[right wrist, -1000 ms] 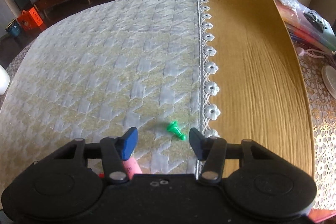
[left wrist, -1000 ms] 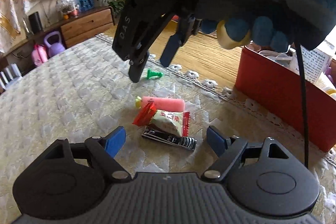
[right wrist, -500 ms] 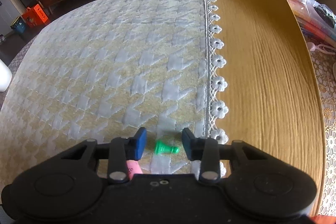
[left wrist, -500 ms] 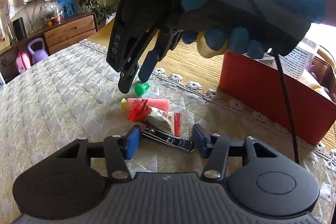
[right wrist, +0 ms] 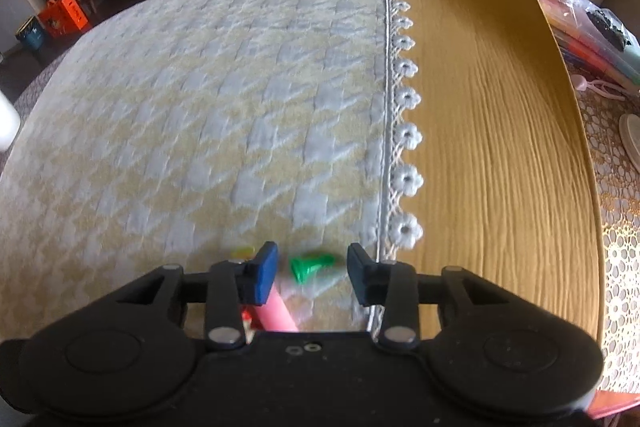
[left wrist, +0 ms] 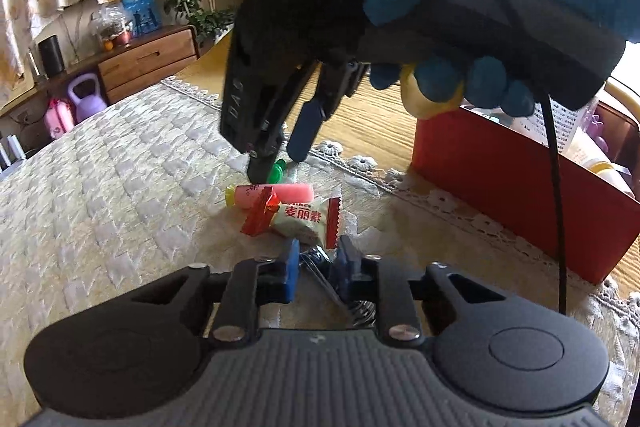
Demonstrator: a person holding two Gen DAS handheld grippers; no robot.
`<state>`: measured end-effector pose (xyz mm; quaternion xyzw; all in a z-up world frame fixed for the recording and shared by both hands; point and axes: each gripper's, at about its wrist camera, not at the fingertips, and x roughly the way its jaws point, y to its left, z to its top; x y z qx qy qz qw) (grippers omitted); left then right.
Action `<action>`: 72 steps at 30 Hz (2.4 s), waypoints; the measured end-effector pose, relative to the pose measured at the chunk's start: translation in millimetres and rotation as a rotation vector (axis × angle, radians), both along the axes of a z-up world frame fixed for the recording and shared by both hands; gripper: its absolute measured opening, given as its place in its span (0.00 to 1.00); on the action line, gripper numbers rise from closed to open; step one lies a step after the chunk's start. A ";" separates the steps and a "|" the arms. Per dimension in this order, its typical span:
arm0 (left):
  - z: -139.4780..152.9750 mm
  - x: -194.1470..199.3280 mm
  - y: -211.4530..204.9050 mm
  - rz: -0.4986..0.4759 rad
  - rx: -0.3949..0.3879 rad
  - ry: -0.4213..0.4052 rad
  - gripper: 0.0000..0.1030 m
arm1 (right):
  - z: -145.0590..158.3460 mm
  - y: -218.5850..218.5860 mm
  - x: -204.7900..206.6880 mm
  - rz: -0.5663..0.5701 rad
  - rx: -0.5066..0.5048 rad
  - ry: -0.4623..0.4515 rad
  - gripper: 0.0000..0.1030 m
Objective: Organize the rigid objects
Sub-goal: 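Close the left gripper on the nail clipper while the right gripper grasps the green piece, then carry the nail clipper and green piece over the red box with both grippers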
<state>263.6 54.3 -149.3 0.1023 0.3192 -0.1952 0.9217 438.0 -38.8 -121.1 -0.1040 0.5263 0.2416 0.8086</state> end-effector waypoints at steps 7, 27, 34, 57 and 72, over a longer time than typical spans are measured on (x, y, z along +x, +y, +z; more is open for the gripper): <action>2.0 -8.2 9.7 0.072 -0.027 0.020 0.10 | -3.3 -5.7 -6.3 -0.033 0.015 -0.014 0.04; 12.5 -32.9 28.3 0.193 -0.072 0.078 0.10 | 68.1 -40.5 -51.1 -0.016 0.165 -0.094 0.04; 31.9 -45.4 30.5 0.227 -0.096 0.077 0.10 | 95.5 -70.3 -86.6 -0.002 0.182 -0.140 0.04; 113.3 -58.2 -33.7 0.183 -0.138 0.064 0.10 | 126.0 -207.7 -162.3 -0.133 0.209 -0.238 0.04; 132.8 7.5 -94.4 0.107 -0.111 0.064 0.10 | 81.6 -244.6 -172.7 -0.143 0.151 -0.218 0.04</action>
